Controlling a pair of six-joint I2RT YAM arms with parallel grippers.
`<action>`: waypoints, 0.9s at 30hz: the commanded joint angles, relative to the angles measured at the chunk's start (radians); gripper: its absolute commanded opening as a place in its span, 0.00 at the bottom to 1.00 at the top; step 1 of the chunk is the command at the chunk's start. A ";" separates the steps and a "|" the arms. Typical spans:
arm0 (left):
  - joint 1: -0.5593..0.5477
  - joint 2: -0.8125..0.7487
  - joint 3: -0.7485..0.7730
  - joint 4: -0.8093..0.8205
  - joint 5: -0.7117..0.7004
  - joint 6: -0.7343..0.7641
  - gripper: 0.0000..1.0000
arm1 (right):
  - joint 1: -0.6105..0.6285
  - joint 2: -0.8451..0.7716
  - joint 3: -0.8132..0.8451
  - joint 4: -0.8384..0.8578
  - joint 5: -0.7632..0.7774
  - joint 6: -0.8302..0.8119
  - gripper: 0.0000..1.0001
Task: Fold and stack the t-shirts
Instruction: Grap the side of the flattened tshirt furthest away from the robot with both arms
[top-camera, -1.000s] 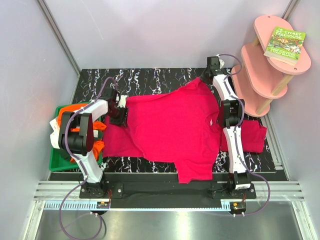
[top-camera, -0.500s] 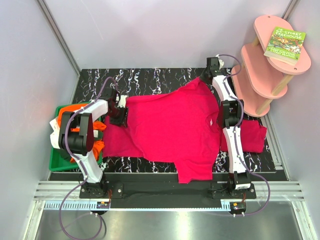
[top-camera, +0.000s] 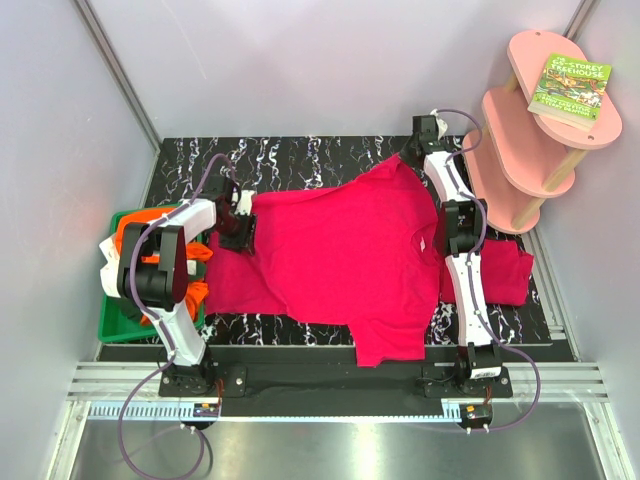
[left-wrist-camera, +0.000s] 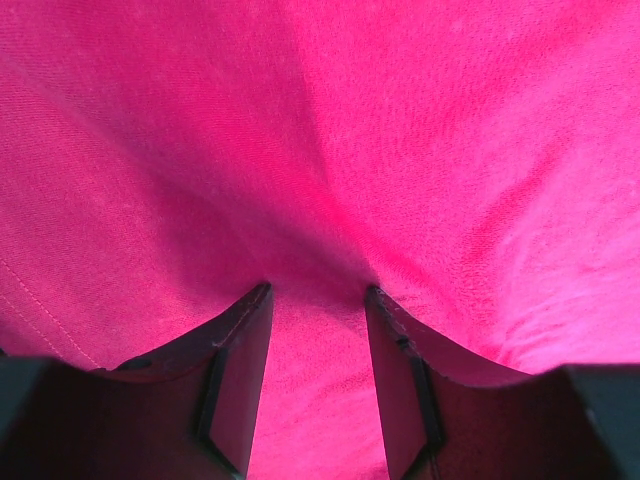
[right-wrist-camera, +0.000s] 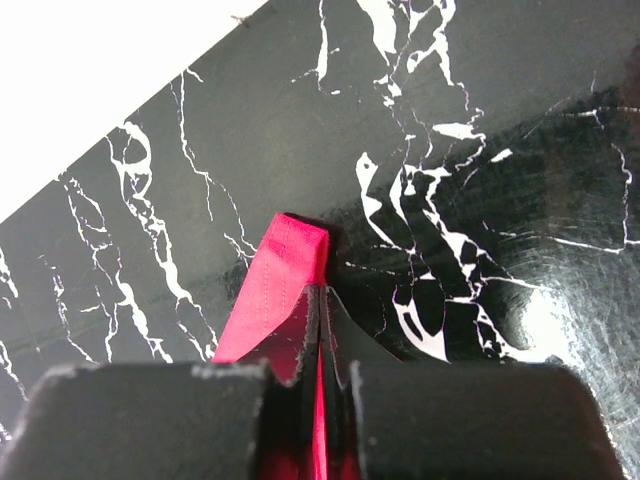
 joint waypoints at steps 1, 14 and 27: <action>-0.005 0.037 0.014 0.007 0.031 0.000 0.48 | 0.030 -0.075 -0.032 0.031 0.073 -0.071 0.00; -0.005 0.037 0.020 0.007 0.041 -0.003 0.48 | 0.061 -0.194 -0.092 0.047 0.146 -0.109 0.00; -0.005 0.050 0.027 0.007 0.050 -0.009 0.48 | 0.090 -0.340 -0.320 0.067 0.157 -0.106 0.00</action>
